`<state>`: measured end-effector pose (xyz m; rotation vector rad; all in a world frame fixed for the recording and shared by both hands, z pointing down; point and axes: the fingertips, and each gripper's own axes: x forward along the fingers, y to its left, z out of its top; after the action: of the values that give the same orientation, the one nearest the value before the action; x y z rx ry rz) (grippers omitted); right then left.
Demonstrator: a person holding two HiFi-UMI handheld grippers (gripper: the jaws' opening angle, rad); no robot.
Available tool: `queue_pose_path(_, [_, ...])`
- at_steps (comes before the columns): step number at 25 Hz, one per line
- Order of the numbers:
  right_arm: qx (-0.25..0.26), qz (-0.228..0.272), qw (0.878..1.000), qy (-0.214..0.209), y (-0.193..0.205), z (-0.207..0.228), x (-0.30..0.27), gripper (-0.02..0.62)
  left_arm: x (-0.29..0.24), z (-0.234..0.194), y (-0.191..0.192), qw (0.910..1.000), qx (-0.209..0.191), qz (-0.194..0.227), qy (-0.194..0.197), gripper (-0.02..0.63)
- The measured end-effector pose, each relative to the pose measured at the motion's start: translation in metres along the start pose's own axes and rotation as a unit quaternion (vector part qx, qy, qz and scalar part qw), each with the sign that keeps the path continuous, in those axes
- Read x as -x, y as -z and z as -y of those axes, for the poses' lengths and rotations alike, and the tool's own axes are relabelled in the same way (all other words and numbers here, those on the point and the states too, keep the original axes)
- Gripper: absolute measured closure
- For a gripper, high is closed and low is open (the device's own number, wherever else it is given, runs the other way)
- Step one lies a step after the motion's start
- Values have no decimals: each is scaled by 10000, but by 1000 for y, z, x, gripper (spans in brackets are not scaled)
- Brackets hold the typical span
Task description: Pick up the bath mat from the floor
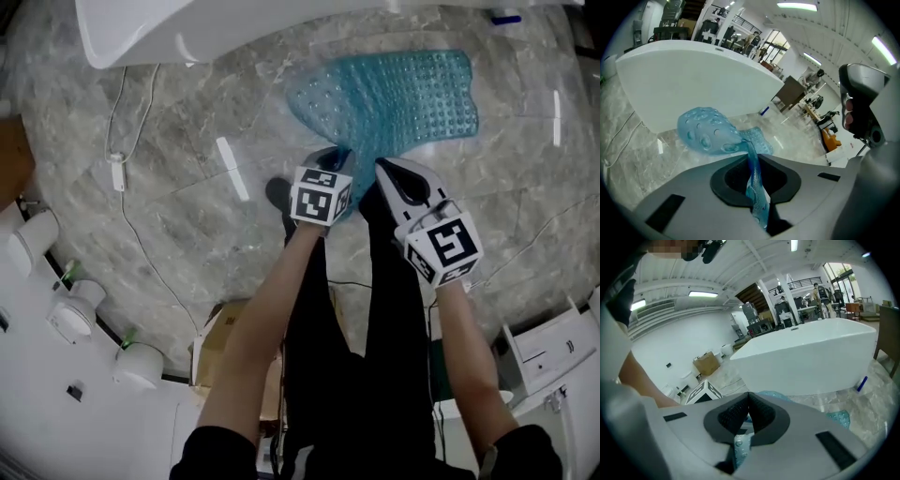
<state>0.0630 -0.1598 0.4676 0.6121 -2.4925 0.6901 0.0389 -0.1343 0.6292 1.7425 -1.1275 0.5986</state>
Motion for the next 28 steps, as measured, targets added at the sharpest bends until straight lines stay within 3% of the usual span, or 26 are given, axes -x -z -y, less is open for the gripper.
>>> queue_pose_path(9, [468, 289, 9984, 119, -97, -24, 72, 583, 100, 72, -74, 9973, 339, 562, 339, 563])
queue_pose_path(17, [536, 747, 9954, 288, -161, -62, 121, 583, 212, 110, -115, 9932, -115, 1130, 261, 563])
queue_pose_path(20, [634, 860, 9939, 263, -179, -83, 136, 583, 259, 118, -122, 9901, -106, 1382, 227, 563])
queue_pose_path(28, [1015, 1198, 9875, 150, -231, -136, 152, 583, 366, 120, -155, 9754, -232, 2192, -12, 563])
